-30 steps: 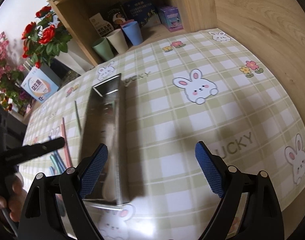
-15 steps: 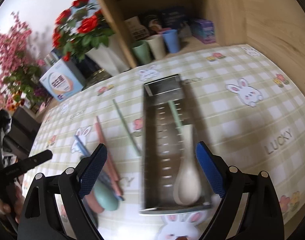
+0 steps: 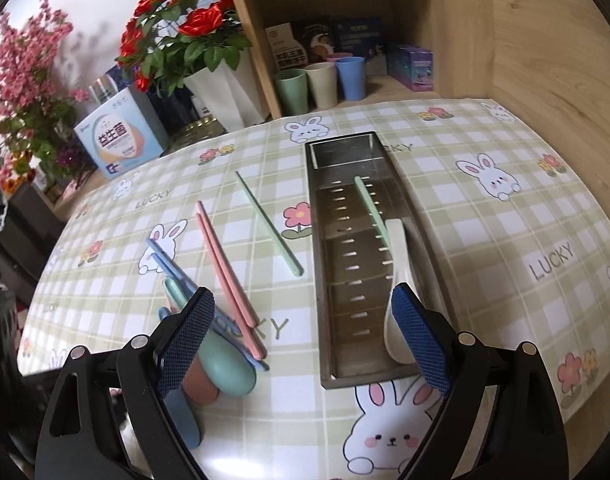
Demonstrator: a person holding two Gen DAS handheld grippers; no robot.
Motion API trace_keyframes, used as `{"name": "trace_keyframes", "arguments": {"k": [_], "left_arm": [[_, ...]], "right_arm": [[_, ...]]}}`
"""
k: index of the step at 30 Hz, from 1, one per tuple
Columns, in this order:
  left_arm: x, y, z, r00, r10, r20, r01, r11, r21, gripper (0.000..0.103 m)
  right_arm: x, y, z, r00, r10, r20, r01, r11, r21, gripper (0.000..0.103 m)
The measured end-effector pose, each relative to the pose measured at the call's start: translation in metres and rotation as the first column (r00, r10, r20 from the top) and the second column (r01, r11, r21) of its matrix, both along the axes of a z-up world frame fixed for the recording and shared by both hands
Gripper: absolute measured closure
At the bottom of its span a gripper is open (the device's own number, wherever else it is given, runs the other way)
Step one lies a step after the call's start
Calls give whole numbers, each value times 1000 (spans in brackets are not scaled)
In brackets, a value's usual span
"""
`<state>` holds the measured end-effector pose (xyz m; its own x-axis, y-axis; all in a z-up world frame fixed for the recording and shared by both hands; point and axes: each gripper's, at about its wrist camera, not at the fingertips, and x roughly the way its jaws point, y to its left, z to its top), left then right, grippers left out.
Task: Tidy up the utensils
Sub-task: 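Move the left gripper to the blue spoon while the right gripper moves to the chopsticks, then close the right gripper on another green chopstick while the left gripper straddles the blue spoon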
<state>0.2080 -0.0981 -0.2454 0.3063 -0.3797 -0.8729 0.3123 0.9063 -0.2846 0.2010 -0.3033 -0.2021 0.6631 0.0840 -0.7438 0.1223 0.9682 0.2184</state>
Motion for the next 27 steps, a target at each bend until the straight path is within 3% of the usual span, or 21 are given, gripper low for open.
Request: {"name": "trace_keyframes", "arguments": {"k": [4, 11, 16, 19, 21, 22, 25, 27], "left_arm": [[-5, -1, -5, 1000, -6, -26, 6, 1000, -4, 53], [0, 7, -15, 995, 77, -63, -78, 997, -17, 53], [4, 18, -8, 990, 142, -23, -143, 989, -33, 53], [6, 26, -6, 984, 179, -11, -179, 983, -32, 54], [8, 31, -5, 980, 198, -7, -198, 980, -32, 55], [8, 33, -5, 979, 204, -5, -204, 978, -33, 55], [10, 40, -4, 975, 223, 11, -222, 974, -36, 56], [12, 43, -3, 972, 235, 17, -234, 971, -43, 56]], "right_arm": [[-4, -1, -1, 1000, -3, -3, 4, 1000, 9, 16], [-9, -3, -5, 1000, -6, -8, 6, 999, 34, 16], [-1, 4, 2, 993, 112, 38, -113, 993, 28, 18], [16, 18, 4, 975, 219, 34, -218, 976, -31, 50], [34, 29, -1, 957, 288, 12, -287, 956, -57, 60], [41, 33, -4, 950, 311, 0, -310, 949, -63, 71], [67, 49, -17, 927, 371, -59, -375, 923, -86, 81], [82, 57, -26, 916, 388, -98, -396, 914, -87, 82]]}}
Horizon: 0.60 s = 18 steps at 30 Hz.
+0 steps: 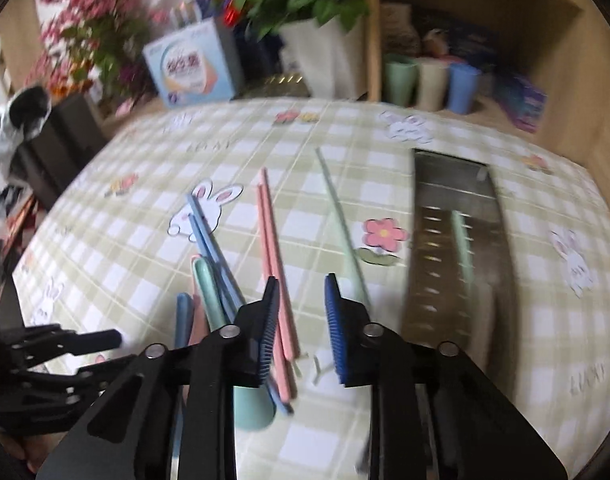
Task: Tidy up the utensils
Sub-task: 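Close the right gripper on another green chopstick while the left gripper straddles the blue spoon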
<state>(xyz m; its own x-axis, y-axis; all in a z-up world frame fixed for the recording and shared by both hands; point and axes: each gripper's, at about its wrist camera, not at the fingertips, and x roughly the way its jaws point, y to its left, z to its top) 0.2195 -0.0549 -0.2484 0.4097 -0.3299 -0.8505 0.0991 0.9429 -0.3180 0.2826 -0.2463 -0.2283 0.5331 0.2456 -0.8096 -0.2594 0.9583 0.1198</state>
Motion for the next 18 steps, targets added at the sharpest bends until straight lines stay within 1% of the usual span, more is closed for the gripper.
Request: {"name": "trace_keyframes", "arguments": {"k": [4, 6, 9, 11, 18], "left_arm": [[3, 9, 0, 1000, 22, 19, -22, 1000, -9, 56], [3, 11, -1, 999, 24, 22, -24, 1000, -17, 56], [4, 14, -4, 999, 24, 25, -23, 999, -28, 56], [5, 14, -6, 999, 21, 25, -20, 999, -38, 56], [7, 18, -9, 999, 19, 37, -17, 998, -59, 56]], "right_arm": [[23, 8, -14, 999, -6, -51, 3, 999, -52, 83], [33, 3, -17, 997, -42, -65, 37, 997, -67, 83], [56, -12, -20, 988, -116, -97, 111, 992, -58, 82], [68, -14, -22, 985, -130, -109, 123, 990, -76, 82], [106, 7, -36, 980, -103, -170, 75, 984, -164, 82]]}}
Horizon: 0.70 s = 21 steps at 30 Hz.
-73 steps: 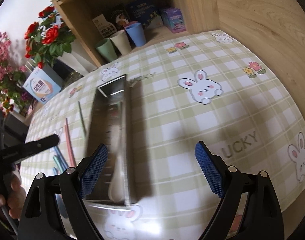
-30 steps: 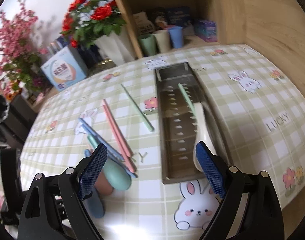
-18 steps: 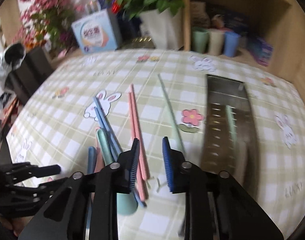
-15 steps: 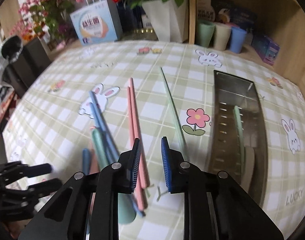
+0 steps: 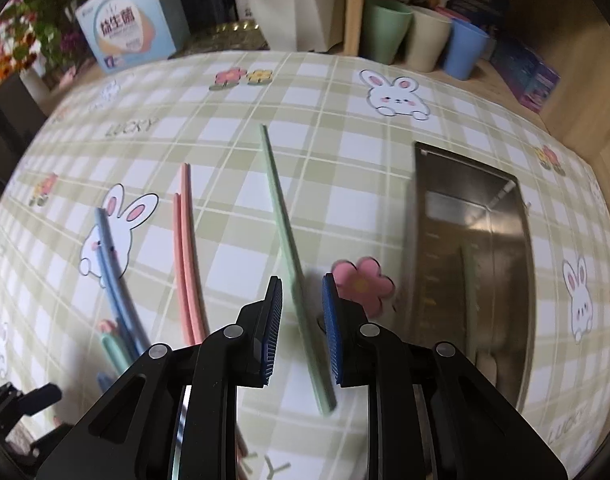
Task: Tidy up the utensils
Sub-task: 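Close the right gripper on another green chopstick while the left gripper straddles the blue spoon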
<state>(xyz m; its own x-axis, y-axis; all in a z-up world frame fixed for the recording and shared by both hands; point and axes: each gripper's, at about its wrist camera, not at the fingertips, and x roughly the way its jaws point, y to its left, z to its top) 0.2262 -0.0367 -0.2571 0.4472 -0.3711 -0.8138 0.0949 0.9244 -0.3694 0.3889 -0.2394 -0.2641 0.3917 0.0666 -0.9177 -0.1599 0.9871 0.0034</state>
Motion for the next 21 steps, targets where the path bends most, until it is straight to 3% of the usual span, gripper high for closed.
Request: {"name": "trace_keyframes", "arguments": {"k": [10, 13, 17, 21], "left_arm": [[3, 11, -1, 1000, 25, 15, -25, 1000, -13, 56], [4, 12, -3, 1000, 25, 9, -25, 1000, -16, 56], [4, 10, -4, 1000, 8, -1, -8, 1000, -26, 56], [1, 0, -6, 999, -35, -15, 35, 999, -25, 58]], "right_arm": [[13, 15, -11, 999, -6, -49, 7, 1000, 10, 83], [12, 16, -11, 998, -7, -56, 9, 999, 38, 95], [5, 15, -11, 999, -7, -49, 9, 999, 40, 97], [-9, 5, -3, 999, -48, -8, 48, 994, 99, 97]]}}
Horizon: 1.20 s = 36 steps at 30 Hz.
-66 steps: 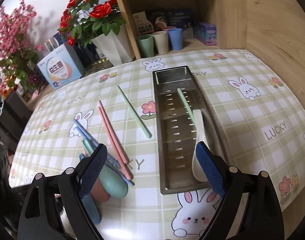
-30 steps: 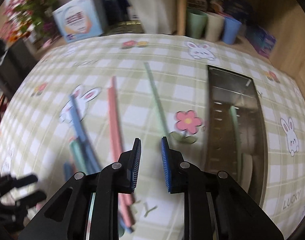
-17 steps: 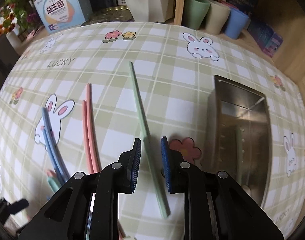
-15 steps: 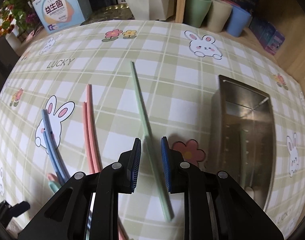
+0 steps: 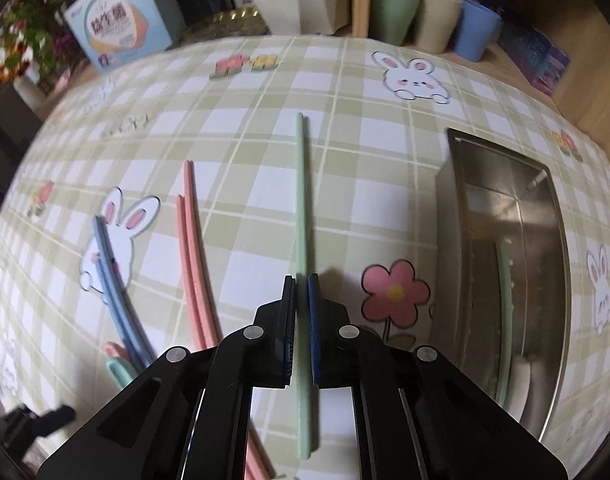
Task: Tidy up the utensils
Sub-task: 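Close the right gripper on another green chopstick while the left gripper straddles the blue spoon, then lift the green chopstick with the right gripper while the left gripper closes on the blue spoon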
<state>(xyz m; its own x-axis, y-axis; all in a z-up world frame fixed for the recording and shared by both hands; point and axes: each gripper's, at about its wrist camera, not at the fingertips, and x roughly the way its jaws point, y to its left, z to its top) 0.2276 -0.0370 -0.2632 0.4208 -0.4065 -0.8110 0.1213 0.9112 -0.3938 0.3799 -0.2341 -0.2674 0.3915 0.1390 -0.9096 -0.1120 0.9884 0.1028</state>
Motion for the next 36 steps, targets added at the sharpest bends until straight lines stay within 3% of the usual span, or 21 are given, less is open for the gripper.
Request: {"name": "trace_keyframes", "arguments": {"k": [9, 16, 27, 36], "left_arm": [[-7, -27, -2, 996, -83, -20, 84, 995, 45, 63], [-14, -43, -3, 993, -112, -45, 115, 990, 78, 66], [-19, -56, -3, 992, -108, -65, 119, 971, 207, 69], [-15, -33, -5, 996, -49, -72, 65, 969, 238, 77]], "right_arm": [[-72, -25, 43, 987, -53, 153, 21, 978, 206, 97], [-145, -39, 54, 961, -115, 251, 40, 958, 284, 97], [-160, -50, 54, 951, -137, 276, 35, 938, 346, 97], [-164, -52, 51, 951, -153, 267, 42, 924, 379, 97]]}}
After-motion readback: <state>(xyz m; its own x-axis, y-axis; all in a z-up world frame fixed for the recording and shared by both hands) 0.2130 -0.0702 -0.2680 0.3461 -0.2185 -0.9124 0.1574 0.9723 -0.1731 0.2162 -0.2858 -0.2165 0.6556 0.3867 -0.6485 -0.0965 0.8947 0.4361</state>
